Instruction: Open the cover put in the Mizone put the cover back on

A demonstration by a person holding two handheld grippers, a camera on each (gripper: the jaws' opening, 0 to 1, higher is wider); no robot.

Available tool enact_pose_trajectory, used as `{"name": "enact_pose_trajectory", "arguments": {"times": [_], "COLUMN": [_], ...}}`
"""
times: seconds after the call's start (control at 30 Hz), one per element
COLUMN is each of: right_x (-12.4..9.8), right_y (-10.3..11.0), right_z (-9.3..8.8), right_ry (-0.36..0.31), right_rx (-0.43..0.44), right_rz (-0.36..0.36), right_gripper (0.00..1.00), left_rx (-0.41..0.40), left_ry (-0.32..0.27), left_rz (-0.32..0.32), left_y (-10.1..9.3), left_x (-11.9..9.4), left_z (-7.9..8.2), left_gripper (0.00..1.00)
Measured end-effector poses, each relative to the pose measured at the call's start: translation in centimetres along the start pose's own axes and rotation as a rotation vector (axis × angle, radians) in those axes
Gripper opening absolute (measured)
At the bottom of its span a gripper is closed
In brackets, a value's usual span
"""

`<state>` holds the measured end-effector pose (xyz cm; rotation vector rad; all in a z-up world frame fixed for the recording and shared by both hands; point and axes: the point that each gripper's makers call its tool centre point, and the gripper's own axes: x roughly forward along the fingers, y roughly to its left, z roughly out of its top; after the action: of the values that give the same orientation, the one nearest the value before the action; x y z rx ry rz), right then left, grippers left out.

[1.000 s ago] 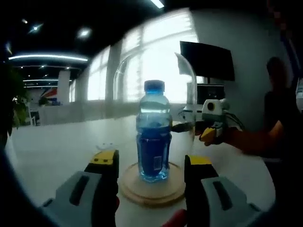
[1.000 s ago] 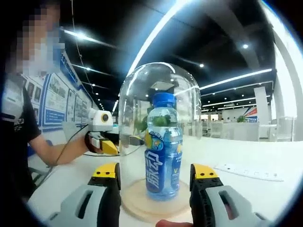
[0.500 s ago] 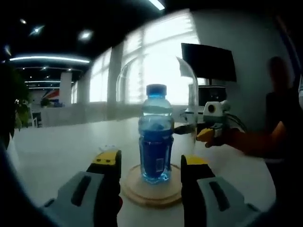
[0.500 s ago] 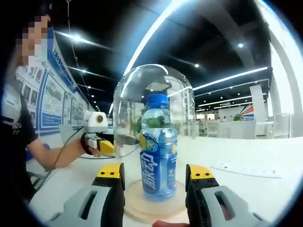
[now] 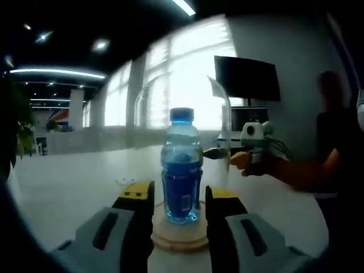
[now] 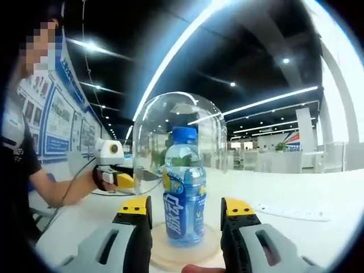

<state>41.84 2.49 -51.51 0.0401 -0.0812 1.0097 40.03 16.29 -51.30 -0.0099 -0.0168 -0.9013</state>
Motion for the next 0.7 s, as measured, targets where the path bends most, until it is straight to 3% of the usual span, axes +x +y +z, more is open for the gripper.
{"name": "enact_pose_trajectory", "arguments": {"times": [0.23,0.53,0.7], "right_x": [-0.8,-1.2,-1.7], "right_y": [-0.9,-0.7,0.0], "right_z": [1.0,1.0,0.9], "right_ry": [-0.011,0.003,0.021], "right_rx": [-0.017,-0.012,-0.014], "right_rz": [-0.032,-0.077,-0.09], "right_gripper": [0.4,0.39,0.37], "left_rx": [0.01,0.011,-0.062], "left_ry": [0.0,-0.007,-0.029], "left_rz": [0.02,0.024,0.06], "left_y": [0.6,0.6,1.4], "left_x": [-0.2,-0.3,-1.0], "left_z": [0.0,0.1,0.0], "left_gripper": [0.27,0.27,0.25]}}
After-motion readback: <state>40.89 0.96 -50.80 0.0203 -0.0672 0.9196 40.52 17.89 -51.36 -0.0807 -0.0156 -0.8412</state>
